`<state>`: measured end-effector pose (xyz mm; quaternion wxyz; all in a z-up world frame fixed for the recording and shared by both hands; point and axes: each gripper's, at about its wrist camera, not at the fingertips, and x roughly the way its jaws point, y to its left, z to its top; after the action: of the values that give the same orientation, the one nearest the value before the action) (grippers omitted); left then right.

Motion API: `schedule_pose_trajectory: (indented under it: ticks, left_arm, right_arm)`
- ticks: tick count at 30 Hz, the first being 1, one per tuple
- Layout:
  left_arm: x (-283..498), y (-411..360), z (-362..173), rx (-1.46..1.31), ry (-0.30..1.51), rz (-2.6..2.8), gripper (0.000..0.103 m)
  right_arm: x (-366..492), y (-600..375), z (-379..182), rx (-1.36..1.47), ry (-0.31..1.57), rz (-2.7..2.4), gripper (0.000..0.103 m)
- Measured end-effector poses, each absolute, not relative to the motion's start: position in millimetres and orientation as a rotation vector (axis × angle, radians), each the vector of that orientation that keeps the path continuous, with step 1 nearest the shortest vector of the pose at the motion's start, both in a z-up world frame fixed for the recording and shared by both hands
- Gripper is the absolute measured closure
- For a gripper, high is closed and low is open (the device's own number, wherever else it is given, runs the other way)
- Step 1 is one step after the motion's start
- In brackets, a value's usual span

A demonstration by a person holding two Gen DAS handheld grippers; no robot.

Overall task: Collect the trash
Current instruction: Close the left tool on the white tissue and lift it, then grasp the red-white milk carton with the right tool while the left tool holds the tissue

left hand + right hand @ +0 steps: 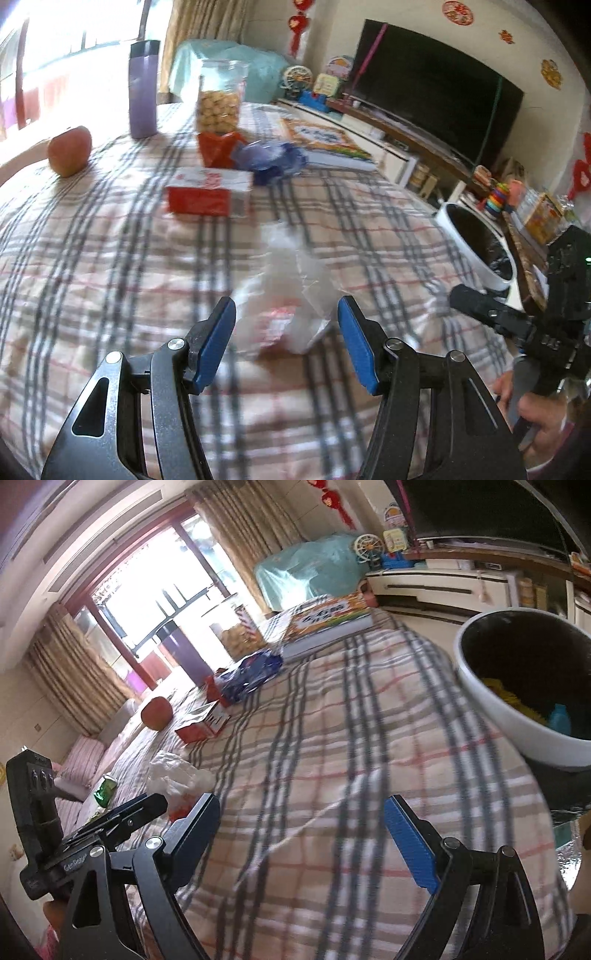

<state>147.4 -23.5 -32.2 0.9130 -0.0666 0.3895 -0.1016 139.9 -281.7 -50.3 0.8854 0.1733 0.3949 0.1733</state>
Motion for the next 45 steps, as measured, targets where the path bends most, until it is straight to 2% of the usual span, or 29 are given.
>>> schedule_pose_trajectory:
  ticks: [10, 13, 17, 31, 45]
  left_arm:
    - [162, -33, -44, -0.155, 0.836, -0.289, 0.045]
    - [166, -44, -53, -0.119, 0.857, -0.305, 0.066]
    - [162, -39, -51, -0.123, 0.834, -0.308, 0.075]
    - [153, 66, -46, -0.269, 0.786, -0.07, 0.076]
    - [149, 119, -50, -0.332, 0.762, 0.017, 0.076]
  right_arm:
    - [152, -270, -49, 0.355, 0.822, 0.372, 0.011]
    - [157, -269, -50, 0.361, 0.823, 0.365, 0.011]
    - [164, -268, -53, 0.373, 0.832, 0.355, 0.011]
    - [223, -177, -55, 0.257, 0.873, 0.506, 0.011]
    - [268, -76, -64, 0.191, 0.938, 0.386, 0.01]
